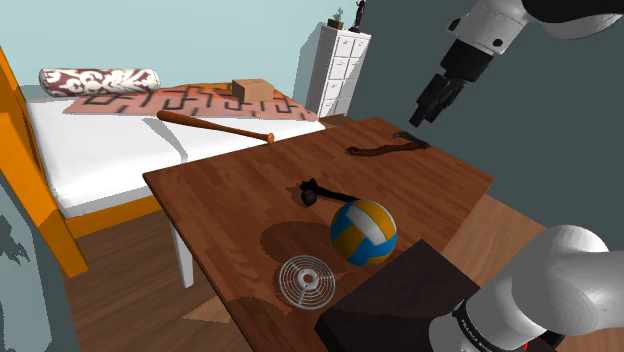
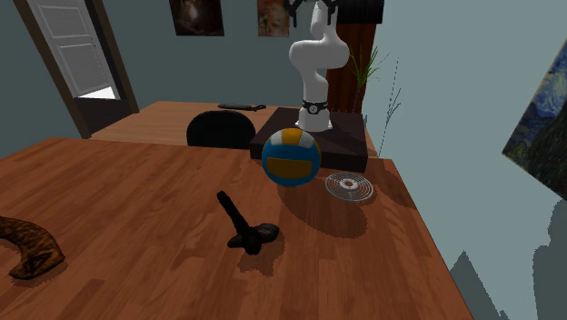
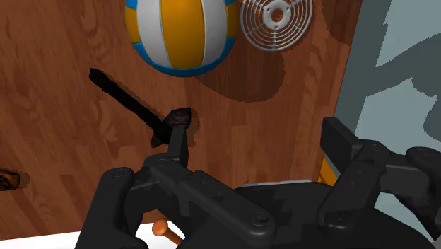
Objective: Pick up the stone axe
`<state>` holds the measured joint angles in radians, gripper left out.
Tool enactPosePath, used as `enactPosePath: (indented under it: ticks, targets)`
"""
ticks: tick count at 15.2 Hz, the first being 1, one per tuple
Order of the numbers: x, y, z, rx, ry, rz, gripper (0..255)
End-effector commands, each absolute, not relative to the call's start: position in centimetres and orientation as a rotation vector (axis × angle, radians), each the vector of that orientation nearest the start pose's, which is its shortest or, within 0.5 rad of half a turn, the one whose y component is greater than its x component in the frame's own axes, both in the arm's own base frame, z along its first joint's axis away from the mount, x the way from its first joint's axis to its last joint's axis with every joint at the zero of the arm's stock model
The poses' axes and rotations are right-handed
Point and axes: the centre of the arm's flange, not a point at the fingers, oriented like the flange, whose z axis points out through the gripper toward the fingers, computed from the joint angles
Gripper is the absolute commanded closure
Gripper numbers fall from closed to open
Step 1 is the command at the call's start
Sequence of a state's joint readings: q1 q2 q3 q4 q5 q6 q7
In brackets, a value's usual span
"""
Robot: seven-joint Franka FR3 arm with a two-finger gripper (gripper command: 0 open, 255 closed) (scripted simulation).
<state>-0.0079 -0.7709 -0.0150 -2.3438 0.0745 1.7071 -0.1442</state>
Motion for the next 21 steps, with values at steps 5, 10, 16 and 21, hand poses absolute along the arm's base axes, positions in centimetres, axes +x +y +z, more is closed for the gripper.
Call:
enactPosePath:
  ticks: [5,10,16,21]
  targets:
    - [34.5,-1.8,56.0,-3.062,-0.270,-0.223,0]
    - [37.1,-3.8,50.4,-3.066,-0.380,-0.231,0]
    - [40.6,-6.1,43.7,-3.067,-0.513,-0.241,0]
    - [43.6,-7.9,38.3,-3.063,-0.625,-0.250,0]
